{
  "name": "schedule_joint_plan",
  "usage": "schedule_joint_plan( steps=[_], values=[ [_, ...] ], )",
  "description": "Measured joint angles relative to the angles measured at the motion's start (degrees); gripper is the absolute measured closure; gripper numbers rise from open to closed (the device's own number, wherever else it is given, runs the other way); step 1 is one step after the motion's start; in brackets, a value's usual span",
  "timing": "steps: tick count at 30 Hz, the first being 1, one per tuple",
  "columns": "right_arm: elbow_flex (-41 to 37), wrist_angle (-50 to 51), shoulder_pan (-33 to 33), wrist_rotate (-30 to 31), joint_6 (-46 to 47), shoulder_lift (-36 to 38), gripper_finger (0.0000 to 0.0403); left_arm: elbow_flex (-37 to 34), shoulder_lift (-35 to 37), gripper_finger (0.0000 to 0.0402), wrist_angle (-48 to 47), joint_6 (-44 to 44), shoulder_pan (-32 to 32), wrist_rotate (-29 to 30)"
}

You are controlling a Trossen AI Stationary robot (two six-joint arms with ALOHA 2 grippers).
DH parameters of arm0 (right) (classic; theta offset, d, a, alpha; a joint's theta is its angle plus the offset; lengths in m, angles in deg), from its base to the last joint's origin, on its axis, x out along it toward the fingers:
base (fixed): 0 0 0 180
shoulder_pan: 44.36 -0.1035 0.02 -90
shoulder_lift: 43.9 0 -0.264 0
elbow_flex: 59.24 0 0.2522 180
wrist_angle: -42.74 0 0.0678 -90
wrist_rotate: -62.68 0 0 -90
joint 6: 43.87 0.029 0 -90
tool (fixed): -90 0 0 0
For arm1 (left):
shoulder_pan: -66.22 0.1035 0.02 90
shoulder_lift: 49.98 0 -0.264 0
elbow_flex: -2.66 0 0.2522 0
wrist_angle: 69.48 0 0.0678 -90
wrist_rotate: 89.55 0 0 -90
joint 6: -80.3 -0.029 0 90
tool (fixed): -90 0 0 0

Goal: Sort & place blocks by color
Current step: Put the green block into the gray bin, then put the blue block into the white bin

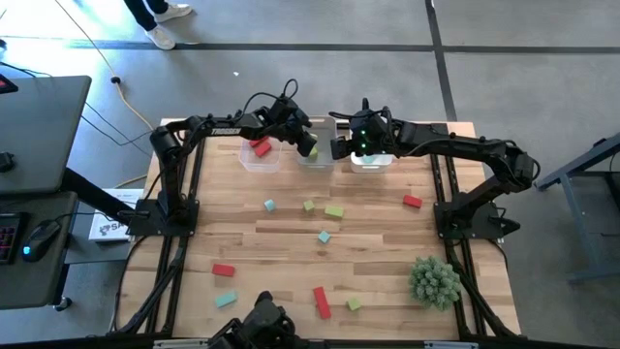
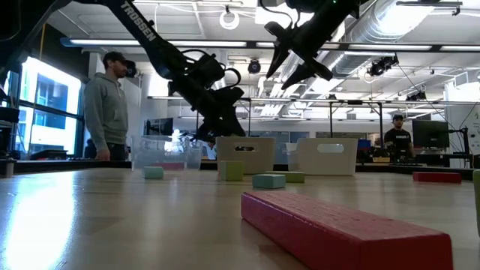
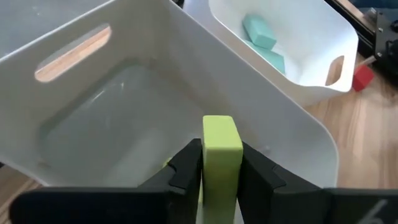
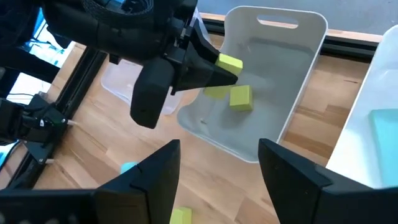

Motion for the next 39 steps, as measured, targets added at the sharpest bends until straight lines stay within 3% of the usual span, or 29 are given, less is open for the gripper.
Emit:
schedule_joint_plan(
  steps=[11, 25, 33, 39],
  values=[
    [0.0, 3.25, 0.0, -0.77, -1.28, 0.0, 0.0199, -0.02, 0.07, 0.0272, -0.06, 1.89, 0.17, 0.1],
    [0.0, 3.32, 0.0, -6.19, -5.23, -0.02, 0.0199, -0.02, 8.62, 0.0268, -1.7, 2.23, 2.64, -0.71],
    [0.0, 3.3, -0.02, -8.42, -11.24, -0.02, 0.0194, -0.03, 17.75, 0.0268, -11.37, -1.53, 1.55, -0.08],
    [0.0, 3.28, -0.13, -9.86, -15.23, -0.02, 0.0156, -0.02, 24.1, 0.0268, -20.63, -1.17, 0.42, 0.96]
  ],
)
